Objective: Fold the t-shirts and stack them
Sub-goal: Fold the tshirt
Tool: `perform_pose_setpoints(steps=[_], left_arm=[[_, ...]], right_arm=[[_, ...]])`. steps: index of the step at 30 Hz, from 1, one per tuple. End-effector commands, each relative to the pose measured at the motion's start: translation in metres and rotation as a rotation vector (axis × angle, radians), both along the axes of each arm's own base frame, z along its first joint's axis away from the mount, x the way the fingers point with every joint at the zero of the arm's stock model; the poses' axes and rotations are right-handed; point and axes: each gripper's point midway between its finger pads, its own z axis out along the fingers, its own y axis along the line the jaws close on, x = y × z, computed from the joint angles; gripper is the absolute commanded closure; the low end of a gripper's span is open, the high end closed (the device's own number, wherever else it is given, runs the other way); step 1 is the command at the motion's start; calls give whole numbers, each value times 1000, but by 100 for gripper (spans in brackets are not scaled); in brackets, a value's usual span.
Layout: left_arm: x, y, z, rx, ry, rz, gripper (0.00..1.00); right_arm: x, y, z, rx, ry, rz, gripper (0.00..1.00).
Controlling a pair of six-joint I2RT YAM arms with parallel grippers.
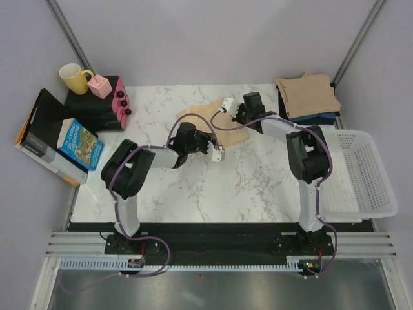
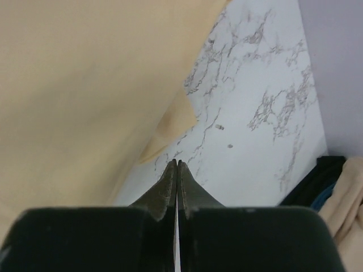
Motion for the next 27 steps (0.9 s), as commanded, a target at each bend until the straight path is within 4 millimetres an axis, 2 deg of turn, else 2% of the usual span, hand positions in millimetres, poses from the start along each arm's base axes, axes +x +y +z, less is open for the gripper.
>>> perform_pose_setpoints(steps=[1, 2, 3, 5, 7, 8, 9, 10, 14, 16, 18, 22, 23, 24, 25, 26, 27], left_arm=[[27, 0, 12, -77, -145, 138, 98], [29, 1, 1, -60, -137, 159, 98], [32, -1, 5, -71, -160, 169, 98], [37, 0, 0, -63, -184, 202, 98], [38, 0, -10, -54, -202, 217, 98], [39, 3, -13, -49, -207, 236, 98], [37, 3, -26, -29, -192, 236, 98], [36, 4, -28, -19, -209, 237, 98], [27, 11, -52, 41, -205, 239, 98], [28, 12, -51, 40, -208, 246, 98], [32, 14, -39, 15, -220, 270, 98], [48, 20, 10, -49, -281, 356, 98], [54, 25, 35, -74, -314, 402, 98], [57, 29, 50, -93, -326, 427, 98], [59, 33, 60, -102, -334, 447, 94], [60, 39, 87, -128, -364, 480, 92], [62, 45, 92, -123, -358, 499, 90]], right_arm=[[37, -13, 41, 189, -81, -208, 100], [42, -24, 45, 197, -94, -264, 100], [49, -31, 55, 227, -112, -304, 100], [55, -52, 56, 274, -85, -387, 100], [62, -70, 70, 311, -99, -434, 100], [63, -74, 75, 313, -102, -439, 100], [64, -78, 78, 314, -107, -440, 100], [64, -85, 84, 313, -118, -448, 100], [61, -95, 98, 299, -134, -439, 100], [60, -93, 103, 298, -137, -422, 100], [58, -92, 104, 297, -131, -411, 100], [53, -84, 102, 280, -107, -361, 100], [51, -81, 101, 277, -92, -346, 100], [49, -79, 99, 275, -80, -335, 96], [48, -77, 95, 275, -59, -329, 91], [45, -72, 94, 286, -20, -309, 74], [42, -68, 92, 294, 9, -295, 65]])
